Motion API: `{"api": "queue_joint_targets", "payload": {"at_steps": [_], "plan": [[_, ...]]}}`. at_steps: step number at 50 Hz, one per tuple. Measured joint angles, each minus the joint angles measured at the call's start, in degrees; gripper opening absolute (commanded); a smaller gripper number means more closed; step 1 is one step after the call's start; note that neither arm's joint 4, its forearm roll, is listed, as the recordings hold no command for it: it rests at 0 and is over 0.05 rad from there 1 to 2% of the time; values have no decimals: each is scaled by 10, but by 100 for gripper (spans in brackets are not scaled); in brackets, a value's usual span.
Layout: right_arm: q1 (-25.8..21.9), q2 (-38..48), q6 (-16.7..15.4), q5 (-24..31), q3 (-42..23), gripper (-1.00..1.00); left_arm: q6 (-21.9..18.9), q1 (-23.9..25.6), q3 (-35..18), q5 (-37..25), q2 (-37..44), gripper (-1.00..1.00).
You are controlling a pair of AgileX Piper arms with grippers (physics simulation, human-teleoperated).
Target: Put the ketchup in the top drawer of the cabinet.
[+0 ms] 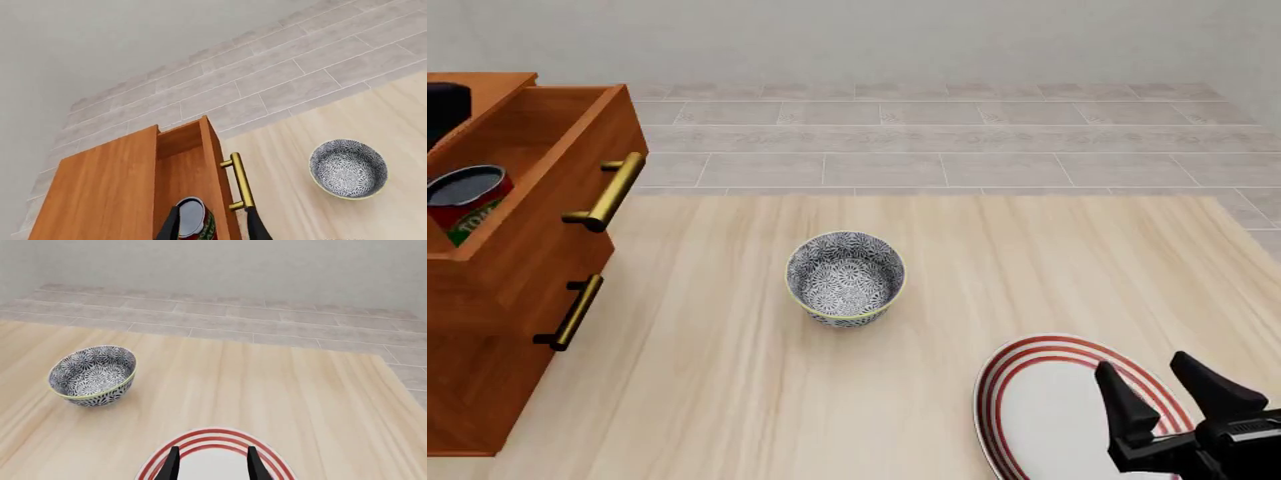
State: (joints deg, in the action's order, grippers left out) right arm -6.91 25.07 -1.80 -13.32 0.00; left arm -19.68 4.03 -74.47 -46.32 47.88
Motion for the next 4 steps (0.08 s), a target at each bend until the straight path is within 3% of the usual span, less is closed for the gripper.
{"api": "queue_joint_targets", "payload": {"at_steps": [4], "plan": [[1, 4, 0, -4, 0, 100, 4, 18, 0, -1, -4, 100]]}}
